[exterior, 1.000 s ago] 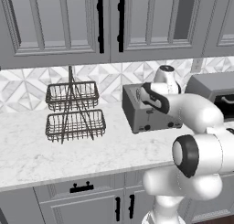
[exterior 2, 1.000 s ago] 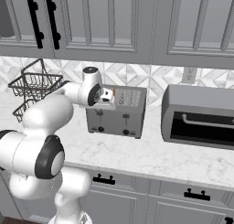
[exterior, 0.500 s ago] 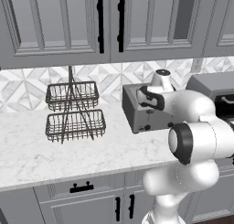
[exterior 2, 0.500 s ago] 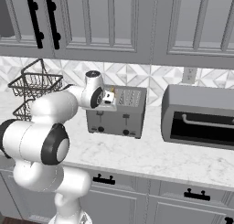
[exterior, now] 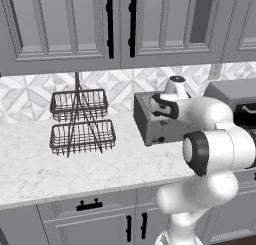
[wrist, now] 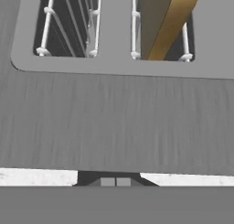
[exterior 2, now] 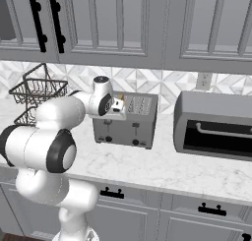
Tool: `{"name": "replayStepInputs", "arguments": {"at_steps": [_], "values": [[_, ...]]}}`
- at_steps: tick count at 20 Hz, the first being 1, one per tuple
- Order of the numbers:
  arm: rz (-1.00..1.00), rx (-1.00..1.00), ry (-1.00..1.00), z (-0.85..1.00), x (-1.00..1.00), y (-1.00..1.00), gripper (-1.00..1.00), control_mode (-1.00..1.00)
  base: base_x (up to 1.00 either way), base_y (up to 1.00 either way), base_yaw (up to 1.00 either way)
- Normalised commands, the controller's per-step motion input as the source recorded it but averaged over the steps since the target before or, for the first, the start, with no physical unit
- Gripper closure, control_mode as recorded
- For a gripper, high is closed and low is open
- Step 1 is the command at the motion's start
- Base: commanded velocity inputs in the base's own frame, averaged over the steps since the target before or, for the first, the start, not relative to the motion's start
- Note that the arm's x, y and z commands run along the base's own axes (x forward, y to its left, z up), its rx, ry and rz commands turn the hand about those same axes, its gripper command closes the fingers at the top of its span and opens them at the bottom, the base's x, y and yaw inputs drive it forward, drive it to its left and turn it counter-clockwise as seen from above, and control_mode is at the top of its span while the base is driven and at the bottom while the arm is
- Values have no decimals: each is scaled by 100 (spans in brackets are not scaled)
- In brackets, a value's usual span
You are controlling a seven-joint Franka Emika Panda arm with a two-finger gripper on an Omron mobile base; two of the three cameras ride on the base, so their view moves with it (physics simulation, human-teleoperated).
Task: Start the toaster. Once the lever pops up, take the bread to the plate on the dining counter.
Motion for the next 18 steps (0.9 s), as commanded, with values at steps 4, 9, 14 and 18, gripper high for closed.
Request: {"name": "replayStepInputs", "arguments": {"at_steps": [4, 9, 14, 18], "values": [[0, 0, -7, -96, -22, 0, 100, -100, 0, 0, 0], [0, -2, -3, -100, -14, 0, 100, -100, 0, 0, 0], [0, 0, -8, -92, -14, 0, 100, -100, 0, 0, 0], [0, 3, -12, -3, -46, -6, 100, -100, 0, 0, 0]]}}
